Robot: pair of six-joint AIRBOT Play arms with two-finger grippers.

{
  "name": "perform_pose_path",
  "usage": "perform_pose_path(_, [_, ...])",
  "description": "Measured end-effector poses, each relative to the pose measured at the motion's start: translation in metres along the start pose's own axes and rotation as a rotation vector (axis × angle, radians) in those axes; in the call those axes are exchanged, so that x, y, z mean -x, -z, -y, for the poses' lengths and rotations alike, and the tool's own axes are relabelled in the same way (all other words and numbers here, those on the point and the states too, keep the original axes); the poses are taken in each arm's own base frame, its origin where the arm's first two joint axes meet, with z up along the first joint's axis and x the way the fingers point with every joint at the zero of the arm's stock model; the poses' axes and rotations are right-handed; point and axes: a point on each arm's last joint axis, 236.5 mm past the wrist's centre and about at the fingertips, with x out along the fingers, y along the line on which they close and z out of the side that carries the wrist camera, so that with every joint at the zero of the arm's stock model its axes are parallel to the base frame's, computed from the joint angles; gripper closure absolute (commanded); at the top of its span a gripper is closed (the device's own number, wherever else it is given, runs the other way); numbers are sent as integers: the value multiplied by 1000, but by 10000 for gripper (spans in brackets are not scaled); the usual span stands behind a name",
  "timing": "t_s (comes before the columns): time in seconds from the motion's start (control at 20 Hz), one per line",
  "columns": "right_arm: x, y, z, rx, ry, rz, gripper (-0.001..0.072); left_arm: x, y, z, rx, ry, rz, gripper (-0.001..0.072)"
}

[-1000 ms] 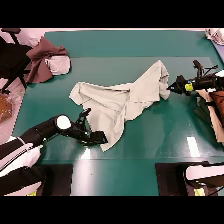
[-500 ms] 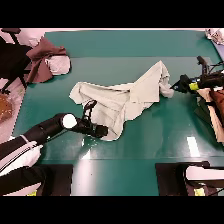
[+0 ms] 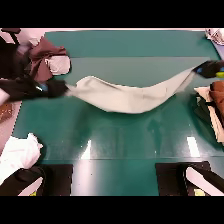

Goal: Fold the shirts.

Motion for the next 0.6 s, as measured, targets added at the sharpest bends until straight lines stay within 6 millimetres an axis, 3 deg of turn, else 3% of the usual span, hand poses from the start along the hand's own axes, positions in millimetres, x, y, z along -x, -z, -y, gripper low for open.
perform_pose_path(0.2, [120,-76,-32,257,185,302,695,97,-77,21,-54,9,235,681])
perform_pose_path(0.3, [188,-102,-60,358,254,461,695,157,-98,40,-83,34,332,682])
perform_pose_path(0.45, [287,-128,-108,460,324,702,695,247,-115,73,-91,121,492,683])
perform_pose_path(0.55, [326,-140,-126,475,341,805,695,280,-128,72,-84,109,591,683])
perform_pose_path(0.6, [330,-148,-126,455,335,822,695,278,-137,63,-77,66,611,681])
